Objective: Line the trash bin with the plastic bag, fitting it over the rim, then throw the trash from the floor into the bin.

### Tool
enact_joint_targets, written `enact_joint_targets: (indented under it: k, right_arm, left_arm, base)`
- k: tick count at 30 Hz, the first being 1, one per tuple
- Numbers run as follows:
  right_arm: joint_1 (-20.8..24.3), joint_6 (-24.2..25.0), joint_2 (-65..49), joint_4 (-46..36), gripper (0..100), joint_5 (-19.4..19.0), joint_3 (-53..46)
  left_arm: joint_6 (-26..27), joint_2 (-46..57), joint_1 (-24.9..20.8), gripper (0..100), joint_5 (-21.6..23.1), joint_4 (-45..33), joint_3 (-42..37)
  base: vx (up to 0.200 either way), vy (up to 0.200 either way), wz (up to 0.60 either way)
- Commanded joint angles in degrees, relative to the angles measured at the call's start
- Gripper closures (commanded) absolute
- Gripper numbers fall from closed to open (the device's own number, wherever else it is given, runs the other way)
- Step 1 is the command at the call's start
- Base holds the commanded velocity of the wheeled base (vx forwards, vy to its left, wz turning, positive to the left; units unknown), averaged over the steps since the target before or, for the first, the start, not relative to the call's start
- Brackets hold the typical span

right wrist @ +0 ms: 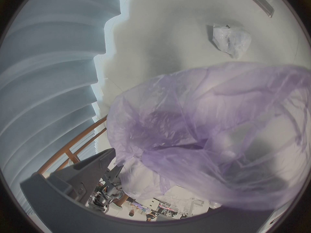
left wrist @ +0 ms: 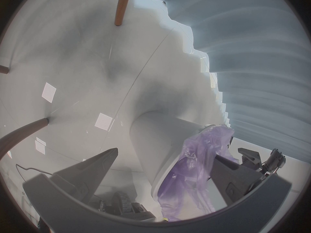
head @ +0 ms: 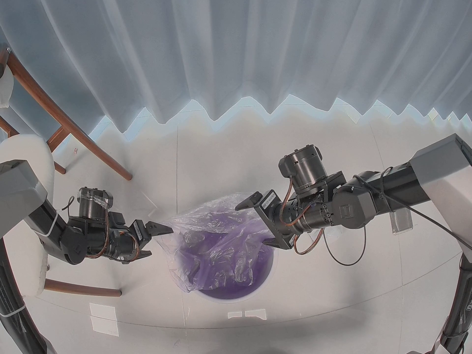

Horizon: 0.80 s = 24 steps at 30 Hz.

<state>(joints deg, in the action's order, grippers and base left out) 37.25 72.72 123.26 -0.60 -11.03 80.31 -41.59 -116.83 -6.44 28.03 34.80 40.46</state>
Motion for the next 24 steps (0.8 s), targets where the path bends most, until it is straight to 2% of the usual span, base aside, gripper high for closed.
enact_joint_targets:
  k: [1,8,15,19,24]
  right_arm:
    - [-0.6,0.0,1.2,-0.2,100,0.0,0.7]
    - [1.0,-0.6,-0.3,0.0,100,0.1,-5.3]
    - [2.1,-4.9,-2.8,0.9,100,0.4,-13.3]
    - [4.8,-5.3,-7.2,4.5,100,0.2,-20.6]
    - [8.7,-4.6,-13.0,8.9,100,0.0,-28.3]
  left_arm:
    - [0.0,-0.7,-0.1,0,0.0,0.0,0.0]
    - [0.2,-1.1,0.0,0,-1.3,0.0,0.1]
    - [2.0,-1.6,0.7,0,-1.7,-0.1,0.1]
    - [2.0,-1.1,3.1,0,-1.3,-0.1,0.1]
    - [2.4,-0.1,3.7,0,-1.2,-0.6,0.0]
  base:
    - [0.000,0.000,0.00]
    - [0.000,0.000,0.00]
    - [0.000,0.000,0.00]
    - [0.000,0.000,0.00]
    - [0.000,0.000,0.00]
